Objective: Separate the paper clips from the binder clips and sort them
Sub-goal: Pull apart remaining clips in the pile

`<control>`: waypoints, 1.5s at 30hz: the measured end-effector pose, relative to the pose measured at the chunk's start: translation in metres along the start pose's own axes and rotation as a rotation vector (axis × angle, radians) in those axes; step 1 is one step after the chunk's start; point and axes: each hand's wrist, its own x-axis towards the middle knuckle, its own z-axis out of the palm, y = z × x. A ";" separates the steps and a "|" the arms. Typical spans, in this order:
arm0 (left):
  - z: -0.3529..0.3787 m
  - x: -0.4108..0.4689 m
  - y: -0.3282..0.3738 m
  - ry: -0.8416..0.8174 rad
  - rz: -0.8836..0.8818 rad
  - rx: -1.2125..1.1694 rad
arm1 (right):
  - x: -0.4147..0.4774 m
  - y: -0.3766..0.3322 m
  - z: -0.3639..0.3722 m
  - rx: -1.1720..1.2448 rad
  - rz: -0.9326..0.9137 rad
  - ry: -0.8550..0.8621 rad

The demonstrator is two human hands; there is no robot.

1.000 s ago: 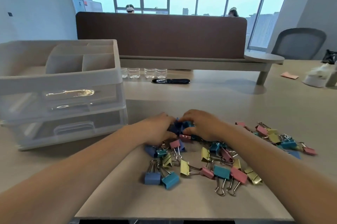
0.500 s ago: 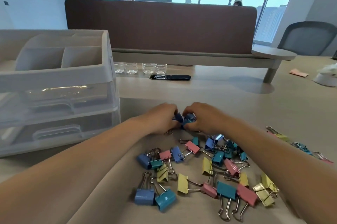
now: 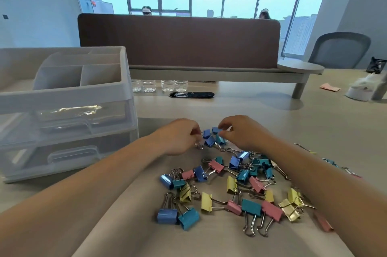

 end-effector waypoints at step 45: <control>0.006 -0.004 0.006 0.063 -0.063 0.036 | -0.013 -0.013 0.010 -0.204 -0.048 0.015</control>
